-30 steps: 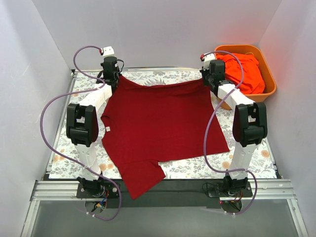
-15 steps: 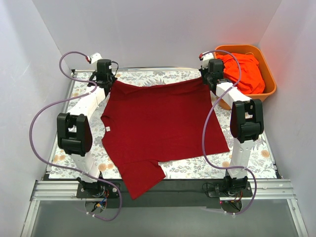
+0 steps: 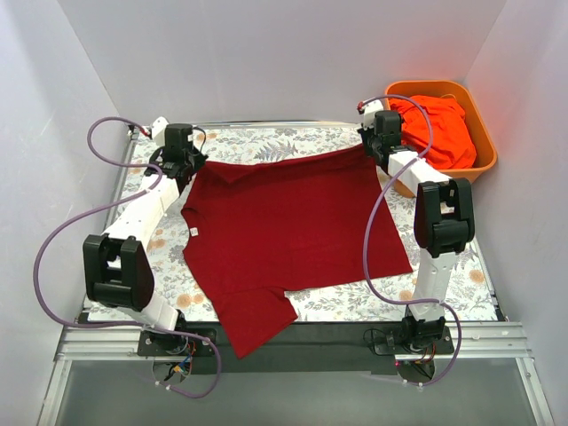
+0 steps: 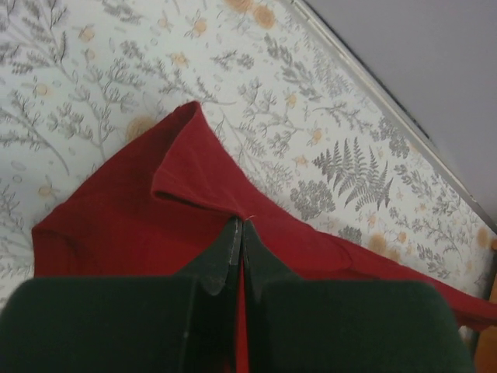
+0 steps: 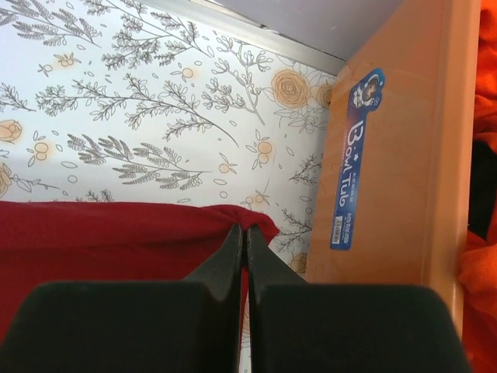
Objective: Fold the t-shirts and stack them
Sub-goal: Fold the tshirt
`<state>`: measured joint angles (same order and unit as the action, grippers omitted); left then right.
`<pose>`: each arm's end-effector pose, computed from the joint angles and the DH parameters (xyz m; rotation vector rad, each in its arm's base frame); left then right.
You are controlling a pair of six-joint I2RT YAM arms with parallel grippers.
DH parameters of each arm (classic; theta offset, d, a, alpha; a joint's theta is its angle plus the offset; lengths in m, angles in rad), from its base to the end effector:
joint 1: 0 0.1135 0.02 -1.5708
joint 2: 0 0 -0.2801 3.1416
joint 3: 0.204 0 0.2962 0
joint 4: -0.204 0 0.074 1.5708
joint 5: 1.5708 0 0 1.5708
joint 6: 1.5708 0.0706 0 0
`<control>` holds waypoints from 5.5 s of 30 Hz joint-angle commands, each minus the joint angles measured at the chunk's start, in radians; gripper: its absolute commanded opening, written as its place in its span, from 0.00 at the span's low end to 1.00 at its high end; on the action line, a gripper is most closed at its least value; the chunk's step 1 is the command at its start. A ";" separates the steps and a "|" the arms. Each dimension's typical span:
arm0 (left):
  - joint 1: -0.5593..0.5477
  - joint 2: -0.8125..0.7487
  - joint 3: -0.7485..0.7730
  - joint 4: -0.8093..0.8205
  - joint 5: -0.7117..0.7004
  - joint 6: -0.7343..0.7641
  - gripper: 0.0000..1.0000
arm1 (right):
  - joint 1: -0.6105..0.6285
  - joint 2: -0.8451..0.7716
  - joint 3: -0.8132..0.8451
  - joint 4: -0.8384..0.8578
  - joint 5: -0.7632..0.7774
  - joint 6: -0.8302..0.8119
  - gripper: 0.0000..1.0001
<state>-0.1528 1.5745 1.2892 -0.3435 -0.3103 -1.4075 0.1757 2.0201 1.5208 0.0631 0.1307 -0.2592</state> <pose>0.4287 -0.0442 0.2865 -1.4406 1.6869 -0.5462 0.5486 0.0880 0.2188 -0.3511 1.9769 -0.1845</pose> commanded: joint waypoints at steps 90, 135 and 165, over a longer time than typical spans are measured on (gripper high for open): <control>0.114 -0.067 -0.303 0.040 0.157 0.073 0.57 | 0.237 -0.244 -0.307 -0.046 -0.354 0.336 0.43; 0.012 -0.182 -0.570 -0.020 0.323 -0.019 0.18 | 0.674 0.003 -0.074 -0.094 -0.436 0.103 0.45; 0.002 -0.235 -0.579 -0.066 0.198 -0.039 0.46 | 0.674 -0.011 -0.128 -0.037 -0.441 0.152 0.45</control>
<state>-0.1463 1.3254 0.7116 -0.4381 -0.0761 -1.4662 0.8505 2.0220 1.4010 -0.0227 -0.3058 -0.1097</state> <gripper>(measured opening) 0.455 0.451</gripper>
